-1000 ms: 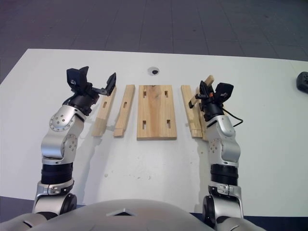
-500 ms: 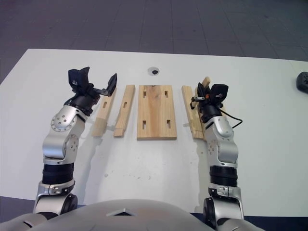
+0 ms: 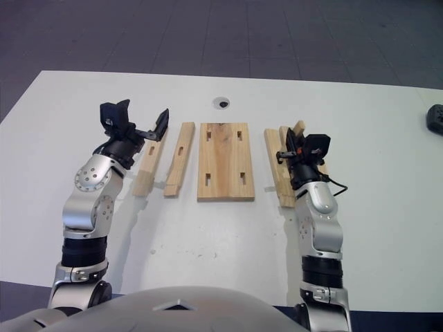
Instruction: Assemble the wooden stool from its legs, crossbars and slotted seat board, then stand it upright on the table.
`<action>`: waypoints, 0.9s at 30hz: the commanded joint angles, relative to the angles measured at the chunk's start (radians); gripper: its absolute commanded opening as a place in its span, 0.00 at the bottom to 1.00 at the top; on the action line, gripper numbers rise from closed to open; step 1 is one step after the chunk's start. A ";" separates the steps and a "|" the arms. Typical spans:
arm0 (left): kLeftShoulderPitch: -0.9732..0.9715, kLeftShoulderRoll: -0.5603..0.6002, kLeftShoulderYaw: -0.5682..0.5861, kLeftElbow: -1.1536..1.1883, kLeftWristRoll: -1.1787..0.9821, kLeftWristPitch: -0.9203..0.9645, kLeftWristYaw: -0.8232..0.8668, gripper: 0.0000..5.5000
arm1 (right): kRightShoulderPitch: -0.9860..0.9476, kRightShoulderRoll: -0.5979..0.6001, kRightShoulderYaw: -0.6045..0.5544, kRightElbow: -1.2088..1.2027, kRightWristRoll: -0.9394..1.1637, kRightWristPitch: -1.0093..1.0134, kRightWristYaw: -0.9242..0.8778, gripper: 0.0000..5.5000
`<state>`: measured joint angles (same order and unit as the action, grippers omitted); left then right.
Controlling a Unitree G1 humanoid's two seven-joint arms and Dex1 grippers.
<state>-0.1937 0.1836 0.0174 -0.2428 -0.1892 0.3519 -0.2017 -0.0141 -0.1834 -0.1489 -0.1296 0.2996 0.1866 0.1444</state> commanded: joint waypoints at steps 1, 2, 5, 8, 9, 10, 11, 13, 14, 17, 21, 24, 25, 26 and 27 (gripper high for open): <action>0.005 0.005 0.000 0.001 0.011 -0.003 -0.002 0.98 | 0.065 0.014 -0.002 0.070 -0.009 0.125 -0.033 0.08; 0.004 0.005 0.000 0.002 0.011 -0.003 -0.002 0.98 | 0.051 0.016 -0.006 0.068 -0.006 0.122 -0.035 0.08; 0.004 0.005 -0.002 0.008 0.016 -0.009 -0.001 0.98 | 0.015 0.005 -0.008 0.072 -0.010 0.092 -0.017 0.08; 0.005 0.002 -0.001 0.013 0.014 -0.010 -0.002 0.98 | -0.032 -0.007 -0.029 0.084 0.000 0.066 -0.001 0.16; 0.005 0.000 0.000 0.014 0.012 -0.010 -0.002 0.98 | -0.050 -0.012 -0.037 0.085 0.000 0.055 0.003 0.20; 0.005 -0.001 0.000 0.016 0.010 -0.009 -0.002 0.98 | -0.074 -0.019 -0.046 0.087 0.003 0.048 0.006 0.22; 0.005 -0.002 -0.001 0.017 0.009 -0.008 -0.002 0.98 | -0.095 -0.024 -0.054 0.089 0.008 0.045 0.010 0.25; 0.006 -0.003 -0.001 0.019 0.008 -0.008 -0.005 0.98 | -0.136 -0.029 -0.066 0.080 0.018 0.043 0.014 0.30; 0.007 -0.003 -0.002 0.020 0.008 -0.009 -0.006 0.98 | -0.153 -0.030 -0.072 0.073 0.023 0.046 0.014 0.34; 0.007 -0.004 -0.005 0.024 0.009 -0.010 -0.009 0.98 | -0.210 -0.030 -0.095 0.036 0.058 0.074 0.006 0.42; 0.001 -0.007 -0.009 0.033 0.012 -0.014 -0.010 0.98 | -0.274 -0.035 -0.104 -0.030 0.101 0.132 -0.009 0.52; -0.001 -0.010 -0.010 0.039 0.013 -0.018 -0.009 0.98 | -0.338 -0.043 -0.107 -0.065 0.120 0.163 -0.023 0.61; -0.002 -0.010 -0.011 0.040 0.013 -0.019 -0.009 0.98 | -0.362 -0.045 -0.111 -0.069 0.126 0.173 -0.027 0.64; -0.002 -0.011 -0.010 0.041 0.012 -0.020 -0.009 0.98 | -0.382 -0.051 -0.111 -0.069 0.128 0.179 -0.026 0.66; -0.001 -0.012 -0.010 0.040 0.013 -0.022 -0.006 0.98 | -0.404 -0.059 -0.106 -0.061 0.124 0.186 -0.022 0.70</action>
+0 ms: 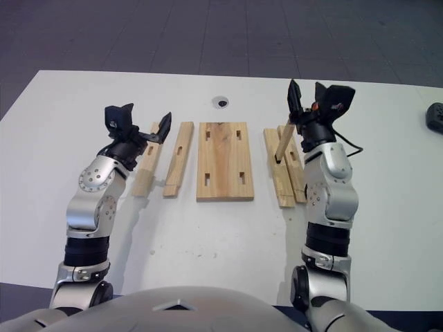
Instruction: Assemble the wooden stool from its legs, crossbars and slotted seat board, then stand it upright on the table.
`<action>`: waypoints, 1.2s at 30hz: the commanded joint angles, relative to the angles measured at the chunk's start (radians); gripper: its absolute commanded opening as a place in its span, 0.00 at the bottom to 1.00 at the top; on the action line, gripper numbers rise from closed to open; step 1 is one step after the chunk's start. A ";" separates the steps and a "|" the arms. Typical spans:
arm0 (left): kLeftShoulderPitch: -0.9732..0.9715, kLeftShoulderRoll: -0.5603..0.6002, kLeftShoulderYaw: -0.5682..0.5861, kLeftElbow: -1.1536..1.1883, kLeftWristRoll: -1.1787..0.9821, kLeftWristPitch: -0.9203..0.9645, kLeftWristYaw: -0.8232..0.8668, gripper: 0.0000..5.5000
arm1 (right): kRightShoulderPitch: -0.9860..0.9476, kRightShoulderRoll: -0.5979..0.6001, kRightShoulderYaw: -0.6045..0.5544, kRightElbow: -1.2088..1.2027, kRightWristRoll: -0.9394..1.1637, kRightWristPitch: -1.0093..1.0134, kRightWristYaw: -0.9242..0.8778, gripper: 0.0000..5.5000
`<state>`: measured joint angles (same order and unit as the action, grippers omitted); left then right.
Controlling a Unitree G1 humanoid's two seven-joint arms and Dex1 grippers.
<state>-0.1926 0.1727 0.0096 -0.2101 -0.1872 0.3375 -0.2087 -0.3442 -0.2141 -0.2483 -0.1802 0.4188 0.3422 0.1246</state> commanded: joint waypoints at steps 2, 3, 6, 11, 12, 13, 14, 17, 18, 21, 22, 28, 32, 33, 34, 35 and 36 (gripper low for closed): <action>-0.001 -0.005 -0.001 0.007 0.012 -0.010 0.006 0.98 | -0.110 -0.045 0.007 0.017 -0.007 0.032 0.015 0.75; -0.003 -0.007 -0.003 0.009 0.014 -0.012 0.009 0.98 | -0.126 -0.053 0.015 0.035 -0.017 0.034 0.021 0.78; -0.003 -0.011 -0.006 0.011 0.015 -0.018 0.011 0.98 | -0.164 -0.060 0.025 0.068 -0.023 0.033 0.034 0.86; -0.001 -0.013 -0.003 0.016 0.017 -0.024 0.018 0.98 | -0.126 -0.041 0.041 0.167 -0.037 0.037 0.047 0.98; 0.001 -0.016 -0.006 0.016 0.018 -0.025 0.020 0.98 | -0.089 -0.040 0.054 0.214 -0.055 0.029 0.056 0.98; 0.003 -0.018 -0.008 0.016 0.019 -0.027 0.021 0.98 | -0.055 -0.037 0.062 0.253 -0.070 0.025 0.061 0.98; 0.002 -0.019 -0.010 0.019 0.019 -0.028 0.020 0.98 | -0.015 -0.035 0.068 0.283 -0.079 0.020 0.072 0.98; 0.004 -0.018 -0.009 0.022 0.017 -0.030 0.018 0.98 | 0.044 -0.023 0.074 0.298 -0.077 0.007 0.095 0.98; 0.005 -0.018 -0.008 0.022 0.017 -0.029 0.018 0.98 | 0.045 -0.018 0.070 0.292 -0.070 0.000 0.096 0.98; 0.007 -0.022 -0.014 0.024 0.017 -0.030 0.018 0.98 | 0.019 -0.007 0.045 0.274 -0.042 -0.024 0.098 0.98; 0.006 -0.025 -0.017 0.025 0.018 -0.029 0.018 0.98 | 0.005 -0.006 0.036 0.267 -0.033 -0.031 0.096 0.98; 0.011 -0.028 -0.016 0.021 0.019 -0.030 0.021 0.98 | -0.123 -0.025 -0.036 0.193 0.050 -0.018 0.070 0.98; 0.013 -0.028 -0.012 0.020 0.020 -0.032 0.021 0.98 | -0.208 -0.030 -0.068 0.119 0.119 0.040 0.038 0.98; 0.012 -0.028 -0.013 0.021 0.020 -0.033 0.022 0.98 | -0.223 -0.030 -0.071 0.101 0.131 0.053 0.031 0.98; 0.012 -0.030 -0.015 0.022 0.021 -0.033 0.023 0.98 | -0.232 -0.028 -0.072 0.087 0.139 0.063 0.024 0.98; 0.011 -0.031 -0.016 0.023 0.022 -0.034 0.023 0.98 | -0.237 -0.024 -0.071 0.076 0.148 0.071 0.019 0.98; 0.011 -0.031 -0.016 0.023 0.022 -0.034 0.024 0.98 | -0.234 -0.022 -0.064 0.066 0.150 0.077 0.020 0.98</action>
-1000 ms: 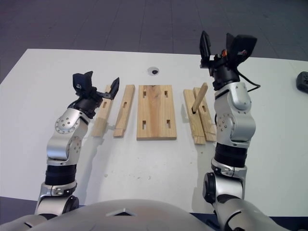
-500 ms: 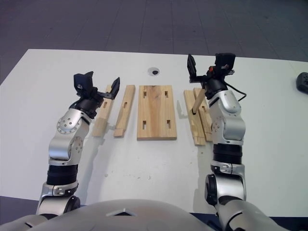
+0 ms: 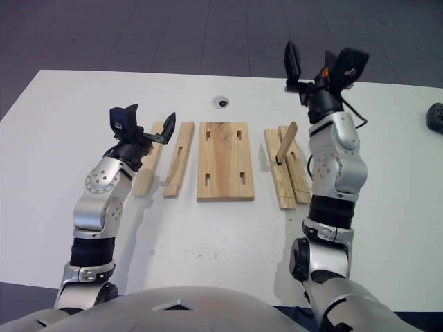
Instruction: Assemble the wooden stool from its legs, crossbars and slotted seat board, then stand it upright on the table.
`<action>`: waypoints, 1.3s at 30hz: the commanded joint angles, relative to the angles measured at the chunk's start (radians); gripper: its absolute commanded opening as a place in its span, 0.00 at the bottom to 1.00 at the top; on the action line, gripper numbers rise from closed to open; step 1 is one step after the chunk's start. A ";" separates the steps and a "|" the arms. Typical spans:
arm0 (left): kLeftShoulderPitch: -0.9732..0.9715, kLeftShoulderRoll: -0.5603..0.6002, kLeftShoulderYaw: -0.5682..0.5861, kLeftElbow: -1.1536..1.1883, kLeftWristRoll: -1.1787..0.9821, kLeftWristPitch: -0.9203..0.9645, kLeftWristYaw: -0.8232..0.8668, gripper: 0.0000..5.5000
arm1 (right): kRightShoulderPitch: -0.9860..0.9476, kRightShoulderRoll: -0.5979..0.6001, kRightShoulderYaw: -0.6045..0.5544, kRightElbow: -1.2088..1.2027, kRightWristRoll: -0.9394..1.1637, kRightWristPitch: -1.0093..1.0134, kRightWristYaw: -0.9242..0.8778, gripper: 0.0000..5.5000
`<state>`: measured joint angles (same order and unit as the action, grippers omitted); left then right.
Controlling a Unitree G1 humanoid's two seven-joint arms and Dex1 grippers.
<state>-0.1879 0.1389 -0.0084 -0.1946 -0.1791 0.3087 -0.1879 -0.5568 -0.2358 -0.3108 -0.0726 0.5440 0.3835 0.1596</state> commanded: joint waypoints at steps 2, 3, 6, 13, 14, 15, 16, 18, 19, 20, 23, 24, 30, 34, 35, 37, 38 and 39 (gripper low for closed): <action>0.007 0.002 0.001 0.008 0.015 -0.006 0.004 0.98 | 0.027 0.009 0.029 -0.030 0.004 0.042 -0.006 0.98; 0.007 0.002 0.001 0.007 0.015 -0.006 0.004 0.98 | 0.062 0.010 0.049 -0.013 -0.017 0.042 0.002 0.98; 0.012 0.003 0.004 0.006 0.013 -0.005 0.003 0.98 | 0.199 0.008 0.126 0.088 -0.103 0.035 0.033 0.98; 0.027 0.002 0.003 -0.004 0.010 0.001 0.003 0.98 | 0.284 0.034 0.109 0.132 -0.093 -0.014 0.092 0.98; 0.027 0.000 -0.001 -0.003 0.011 0.002 0.003 0.98 | 0.274 0.042 0.097 0.122 -0.077 -0.018 0.097 0.98; 0.028 -0.003 -0.005 -0.003 0.011 0.002 0.002 0.98 | 0.267 0.044 0.095 0.111 -0.069 -0.027 0.105 0.98; 0.027 -0.004 -0.006 -0.002 0.011 0.002 0.003 0.98 | 0.256 0.051 0.092 0.098 -0.061 -0.037 0.106 0.98; 0.026 -0.006 -0.005 0.000 0.011 0.000 0.003 0.98 | 0.241 0.063 0.085 0.077 -0.048 -0.040 0.099 0.98; 0.026 -0.006 -0.005 0.000 0.011 0.000 0.004 0.98 | 0.237 0.067 0.083 0.064 -0.039 -0.031 0.097 0.98; 0.025 -0.006 -0.004 0.000 0.011 -0.001 0.004 0.98 | 0.241 0.067 0.087 0.045 -0.033 -0.017 0.098 0.98; 0.022 -0.005 -0.004 0.005 0.014 -0.003 0.003 0.98 | 0.283 0.038 0.117 -0.014 -0.073 -0.004 0.099 0.98; 0.024 -0.003 -0.005 0.004 0.015 -0.004 0.002 0.98 | 0.305 0.018 0.138 -0.028 -0.117 -0.021 0.102 0.98; 0.039 -0.001 -0.008 -0.005 0.017 -0.001 0.003 0.98 | 0.436 -0.104 0.209 -0.177 -0.375 0.040 0.019 0.98; 0.044 -0.006 -0.016 -0.007 0.021 -0.002 0.005 0.98 | 0.535 -0.113 0.221 -0.296 -0.359 0.214 0.023 0.98; 0.048 -0.006 -0.016 -0.010 0.023 -0.004 0.005 0.98 | 0.551 -0.118 0.229 -0.305 -0.361 0.236 0.030 0.98; 0.051 -0.007 -0.020 -0.008 0.027 -0.005 0.002 0.98 | 0.571 -0.124 0.229 -0.312 -0.365 0.274 0.037 0.98; 0.050 -0.008 -0.021 -0.007 0.030 -0.006 0.001 0.98 | 0.576 -0.129 0.227 -0.310 -0.371 0.284 0.036 0.98; 0.049 -0.008 -0.023 -0.005 0.032 -0.006 -0.001 0.98 | 0.580 -0.130 0.222 -0.308 -0.375 0.298 0.032 0.98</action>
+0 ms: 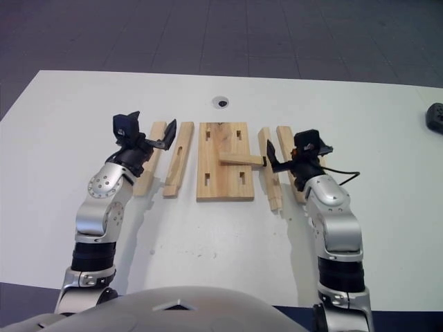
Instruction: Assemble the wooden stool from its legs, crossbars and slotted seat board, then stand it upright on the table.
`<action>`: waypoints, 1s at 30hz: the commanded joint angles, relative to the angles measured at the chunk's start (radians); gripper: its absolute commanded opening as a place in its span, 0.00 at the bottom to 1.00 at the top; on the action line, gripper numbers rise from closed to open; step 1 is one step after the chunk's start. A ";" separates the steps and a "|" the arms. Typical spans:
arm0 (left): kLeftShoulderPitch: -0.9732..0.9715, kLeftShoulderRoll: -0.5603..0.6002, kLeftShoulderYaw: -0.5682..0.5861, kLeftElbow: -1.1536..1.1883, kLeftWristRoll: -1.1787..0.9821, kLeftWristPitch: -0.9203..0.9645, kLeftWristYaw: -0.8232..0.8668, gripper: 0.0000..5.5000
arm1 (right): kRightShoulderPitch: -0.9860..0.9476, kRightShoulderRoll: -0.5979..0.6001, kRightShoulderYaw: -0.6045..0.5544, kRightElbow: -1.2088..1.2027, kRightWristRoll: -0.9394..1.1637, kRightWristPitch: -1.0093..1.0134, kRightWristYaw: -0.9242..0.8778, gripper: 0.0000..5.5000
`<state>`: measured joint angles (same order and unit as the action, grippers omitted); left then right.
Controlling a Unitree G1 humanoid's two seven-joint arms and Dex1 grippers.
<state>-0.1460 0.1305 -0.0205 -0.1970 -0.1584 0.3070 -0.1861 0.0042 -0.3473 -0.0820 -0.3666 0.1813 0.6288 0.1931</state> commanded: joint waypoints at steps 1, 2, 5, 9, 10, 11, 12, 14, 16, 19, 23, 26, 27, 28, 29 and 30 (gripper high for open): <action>0.006 0.000 -0.011 -0.002 0.012 -0.004 -0.004 0.98 | 0.023 -0.017 -0.012 -0.013 -0.010 0.073 -0.003 0.98; 0.009 0.001 -0.011 -0.004 0.013 -0.005 -0.003 0.98 | 0.031 -0.025 -0.007 -0.012 -0.008 0.095 0.005 0.98; 0.014 0.004 -0.013 -0.008 0.019 -0.006 -0.003 0.98 | 0.058 -0.061 0.022 -0.047 0.019 0.171 0.062 0.98; 0.017 0.006 -0.017 -0.010 0.025 -0.005 -0.005 0.98 | 0.069 -0.154 0.043 -0.123 0.036 0.139 0.181 0.98; 0.020 0.005 -0.016 -0.013 0.025 -0.005 -0.004 0.98 | 0.061 -0.189 0.053 -0.119 0.015 0.112 0.203 0.98; 0.022 0.005 -0.015 -0.015 0.025 -0.004 -0.003 0.98 | 0.051 -0.218 0.059 -0.112 -0.001 0.091 0.222 0.98; 0.023 0.004 -0.015 -0.015 0.025 -0.004 -0.003 0.98 | 0.042 -0.235 0.061 -0.106 -0.008 0.082 0.234 0.98; 0.027 0.003 -0.015 -0.020 0.026 -0.004 0.000 0.98 | 0.026 -0.245 0.048 -0.105 0.028 0.126 0.266 0.98; 0.030 0.002 -0.014 -0.022 0.027 -0.004 0.004 0.98 | 0.025 -0.219 0.014 -0.122 0.122 0.255 0.292 0.98; 0.035 0.001 -0.014 -0.023 0.029 -0.005 0.008 0.98 | 0.037 -0.214 -0.014 -0.150 0.229 0.421 0.325 0.98; 0.042 -0.005 -0.016 -0.027 0.031 -0.006 0.016 0.98 | 0.016 -0.229 -0.028 -0.133 0.265 0.527 0.312 0.93; 0.047 -0.008 -0.019 -0.028 0.033 -0.008 0.021 0.98 | -0.005 -0.257 0.003 -0.119 0.238 0.530 0.293 0.83; 0.048 -0.008 -0.019 -0.028 0.034 -0.008 0.023 0.98 | -0.011 -0.266 0.017 -0.116 0.222 0.516 0.288 0.81; 0.049 -0.008 -0.021 -0.028 0.034 -0.008 0.023 0.98 | -0.013 -0.268 0.021 -0.116 0.214 0.508 0.281 0.78; 0.049 -0.007 -0.022 -0.028 0.034 -0.008 0.023 0.98 | -0.015 -0.269 0.024 -0.113 0.207 0.500 0.278 0.75; 0.049 -0.006 -0.023 -0.027 0.035 -0.008 0.024 0.98 | -0.017 -0.268 0.030 -0.112 0.202 0.493 0.275 0.72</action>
<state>-0.1064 0.1259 -0.0387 -0.2128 -0.1394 0.3044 -0.1659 0.0020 -0.6042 -0.0647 -0.4872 0.3973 1.1375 0.4762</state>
